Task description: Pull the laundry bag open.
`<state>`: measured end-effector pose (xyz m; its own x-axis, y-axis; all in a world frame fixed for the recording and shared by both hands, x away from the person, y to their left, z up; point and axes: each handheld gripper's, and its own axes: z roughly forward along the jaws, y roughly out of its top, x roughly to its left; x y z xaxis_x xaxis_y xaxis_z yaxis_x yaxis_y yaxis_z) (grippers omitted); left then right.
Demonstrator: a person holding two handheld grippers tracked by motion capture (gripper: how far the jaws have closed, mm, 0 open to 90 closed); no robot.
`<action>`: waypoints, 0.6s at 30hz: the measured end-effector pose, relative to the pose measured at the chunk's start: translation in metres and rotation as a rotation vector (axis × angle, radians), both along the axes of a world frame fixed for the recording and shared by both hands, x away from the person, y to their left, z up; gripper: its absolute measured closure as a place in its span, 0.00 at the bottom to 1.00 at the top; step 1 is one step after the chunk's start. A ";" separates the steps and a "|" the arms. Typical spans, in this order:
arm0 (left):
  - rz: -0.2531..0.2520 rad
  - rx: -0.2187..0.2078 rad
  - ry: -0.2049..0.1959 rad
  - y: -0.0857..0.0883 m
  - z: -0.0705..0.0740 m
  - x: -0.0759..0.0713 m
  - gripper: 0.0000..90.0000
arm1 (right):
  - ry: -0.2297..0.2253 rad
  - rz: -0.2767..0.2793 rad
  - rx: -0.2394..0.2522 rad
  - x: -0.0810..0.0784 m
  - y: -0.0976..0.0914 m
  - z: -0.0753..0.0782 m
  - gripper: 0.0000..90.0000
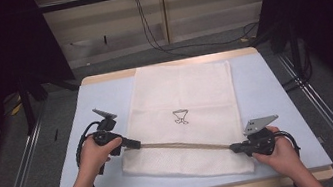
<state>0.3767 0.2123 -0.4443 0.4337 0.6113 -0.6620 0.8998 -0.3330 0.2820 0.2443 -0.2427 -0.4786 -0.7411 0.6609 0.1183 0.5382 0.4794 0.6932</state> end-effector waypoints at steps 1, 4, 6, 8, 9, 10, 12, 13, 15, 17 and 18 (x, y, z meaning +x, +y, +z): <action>0.012 0.008 -0.003 0.001 0.000 0.000 0.97 | 0.004 -0.001 0.002 0.000 0.000 0.000 1.00; 0.017 -0.003 0.002 0.007 0.000 0.001 0.97 | 0.004 0.003 0.003 0.000 0.000 0.000 1.00; 0.023 -0.010 0.003 0.011 0.000 0.001 0.97 | 0.005 0.004 0.000 0.000 0.000 0.000 1.00; 0.020 -0.010 0.005 0.013 0.001 0.001 0.97 | 0.007 0.003 0.000 0.000 0.000 0.000 1.00; 0.026 -0.015 -0.004 0.014 0.000 0.001 0.97 | 0.003 0.002 0.001 0.000 0.000 0.000 1.00; 0.027 -0.020 0.006 0.014 0.000 0.001 0.97 | 0.003 0.001 0.000 0.000 0.000 0.000 1.00; 0.036 -0.015 -0.002 0.014 0.001 0.001 0.97 | 0.003 0.000 0.002 0.000 0.000 0.000 1.00; 0.042 -0.018 0.000 0.014 0.000 0.000 0.97 | 0.002 0.001 0.003 0.000 0.000 0.000 1.00; 0.027 -0.021 0.011 0.015 0.000 0.001 0.97 | 0.002 0.001 0.003 0.000 0.000 0.000 1.00; 0.026 -0.006 0.004 0.016 -0.001 0.002 0.97 | 0.001 0.002 0.004 0.000 0.000 0.000 1.00; 0.039 -0.009 0.009 0.016 -0.001 0.002 0.97 | 0.003 0.005 0.006 0.000 -0.001 0.000 1.00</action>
